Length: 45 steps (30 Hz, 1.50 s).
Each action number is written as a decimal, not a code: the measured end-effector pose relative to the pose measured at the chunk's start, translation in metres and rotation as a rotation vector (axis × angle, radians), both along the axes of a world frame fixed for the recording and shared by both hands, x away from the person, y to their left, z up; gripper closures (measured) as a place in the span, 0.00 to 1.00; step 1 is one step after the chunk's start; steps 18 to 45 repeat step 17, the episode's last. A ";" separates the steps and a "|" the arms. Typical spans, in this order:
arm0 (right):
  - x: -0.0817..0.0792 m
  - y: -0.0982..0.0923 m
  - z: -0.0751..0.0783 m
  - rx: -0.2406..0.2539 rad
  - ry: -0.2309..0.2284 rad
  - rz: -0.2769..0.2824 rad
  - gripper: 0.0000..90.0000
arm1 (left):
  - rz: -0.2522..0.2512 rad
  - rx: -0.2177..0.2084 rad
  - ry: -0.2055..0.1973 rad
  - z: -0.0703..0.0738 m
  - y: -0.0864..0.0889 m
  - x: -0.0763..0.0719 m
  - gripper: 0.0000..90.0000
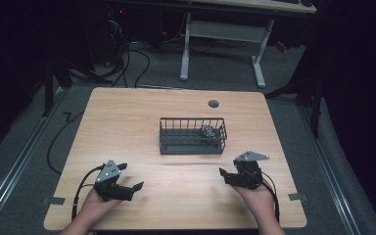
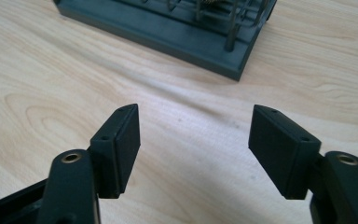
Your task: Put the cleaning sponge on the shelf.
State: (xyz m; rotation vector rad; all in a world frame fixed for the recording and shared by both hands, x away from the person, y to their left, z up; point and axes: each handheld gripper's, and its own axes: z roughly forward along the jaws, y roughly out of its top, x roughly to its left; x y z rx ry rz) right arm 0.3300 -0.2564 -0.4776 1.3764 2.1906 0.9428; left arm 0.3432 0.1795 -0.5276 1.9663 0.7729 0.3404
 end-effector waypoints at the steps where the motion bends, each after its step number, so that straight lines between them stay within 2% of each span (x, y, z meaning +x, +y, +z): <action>1: -0.006 -0.002 -0.007 0.018 -0.017 -0.005 0.37 | -0.003 0.002 0.001 0.000 0.000 0.000 0.06; 4: -0.019 -0.003 -0.018 0.034 -0.063 -0.015 0.35 | -0.011 0.004 -0.003 0.000 -0.002 -0.001 0.06; 7: -0.037 -0.003 -0.027 0.037 -0.142 -0.019 0.32 | -0.010 0.014 -0.004 0.000 -0.003 -0.001 0.06; 8: -0.047 -0.004 -0.032 0.053 -0.177 -0.017 0.33 | -0.005 0.019 -0.001 0.000 -0.003 -0.001 0.06; 9: -0.051 -0.005 -0.035 0.069 -0.182 -0.011 0.32 | 0.000 0.017 0.001 -0.001 -0.004 0.000 0.06; 10: -0.053 -0.005 -0.037 0.076 -0.159 0.014 0.30 | 0.003 0.019 0.004 -0.001 -0.004 0.000 0.06; 11: -0.054 -0.005 -0.039 0.064 -0.145 0.028 0.30 | 0.006 0.021 0.005 -0.002 -0.004 0.001 0.06; 13: -0.056 -0.006 -0.042 0.054 -0.140 0.025 0.30 | 0.011 0.029 0.007 -0.002 -0.005 0.001 0.06; 14: -0.056 -0.007 -0.043 0.072 -0.128 0.021 0.30 | 0.010 0.028 0.006 -0.001 -0.005 0.000 0.06; 17: -0.056 -0.005 -0.040 0.068 -0.159 0.025 0.30 | 0.007 0.030 -0.002 0.000 -0.005 -0.002 0.06; 45: -0.056 -0.005 -0.040 0.068 -0.159 0.025 0.30 | 0.007 0.030 -0.002 0.000 -0.005 -0.002 0.06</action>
